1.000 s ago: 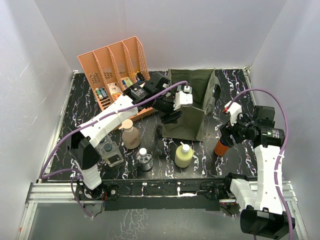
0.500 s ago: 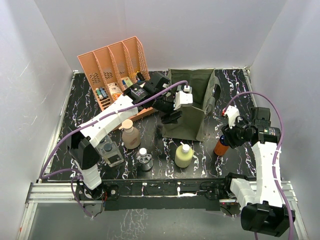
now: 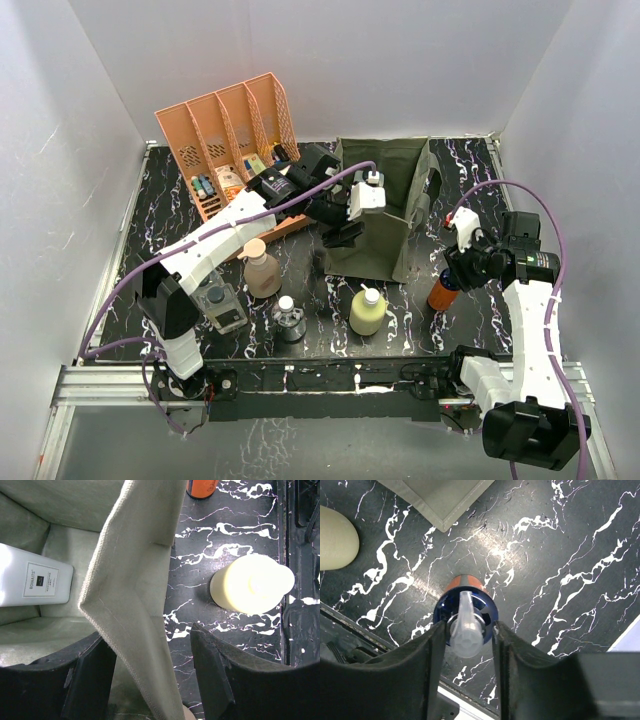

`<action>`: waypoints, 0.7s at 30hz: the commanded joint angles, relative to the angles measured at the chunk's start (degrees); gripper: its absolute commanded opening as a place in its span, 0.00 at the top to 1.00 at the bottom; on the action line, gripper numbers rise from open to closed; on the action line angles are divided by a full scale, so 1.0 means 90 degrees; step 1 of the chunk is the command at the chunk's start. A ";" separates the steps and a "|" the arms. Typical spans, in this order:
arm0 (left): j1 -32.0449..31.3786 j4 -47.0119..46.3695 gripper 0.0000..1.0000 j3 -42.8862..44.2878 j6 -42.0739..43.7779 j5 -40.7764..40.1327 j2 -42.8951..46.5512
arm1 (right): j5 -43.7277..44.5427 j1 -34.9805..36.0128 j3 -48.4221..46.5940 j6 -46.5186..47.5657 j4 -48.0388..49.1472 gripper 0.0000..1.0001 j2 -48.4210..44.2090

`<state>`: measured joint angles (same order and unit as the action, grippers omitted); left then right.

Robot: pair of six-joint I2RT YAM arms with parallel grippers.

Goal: Place the personal care products into the canvas bag
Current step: Pick up the care product from the center of the board.

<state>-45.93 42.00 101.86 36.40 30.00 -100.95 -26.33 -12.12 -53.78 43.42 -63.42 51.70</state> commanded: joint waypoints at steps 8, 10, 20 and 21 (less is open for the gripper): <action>-0.0022 0.0042 0.43 -0.0009 0.0009 0.0197 0.0295 | -0.0053 -0.0021 -0.0511 -0.0423 0.0664 0.92 -0.0218; -0.0023 0.0073 0.43 0.0000 0.0049 0.0246 0.0310 | -0.0119 -0.0021 -0.0839 -0.0590 0.0655 0.92 -0.0253; -0.0032 0.0137 0.43 -0.0008 0.0339 0.0507 0.0284 | -0.0089 -0.0021 -0.3756 -0.1717 0.1025 0.92 0.0597; -0.0033 0.0131 0.43 0.0013 0.0335 0.0501 0.0272 | -0.0160 -0.0007 -0.4167 -0.1822 0.1044 0.92 0.0750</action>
<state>-45.93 42.06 101.27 38.02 31.57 -100.92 -25.74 -12.12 -77.91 32.73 -62.61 55.27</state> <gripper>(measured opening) 0.571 0.300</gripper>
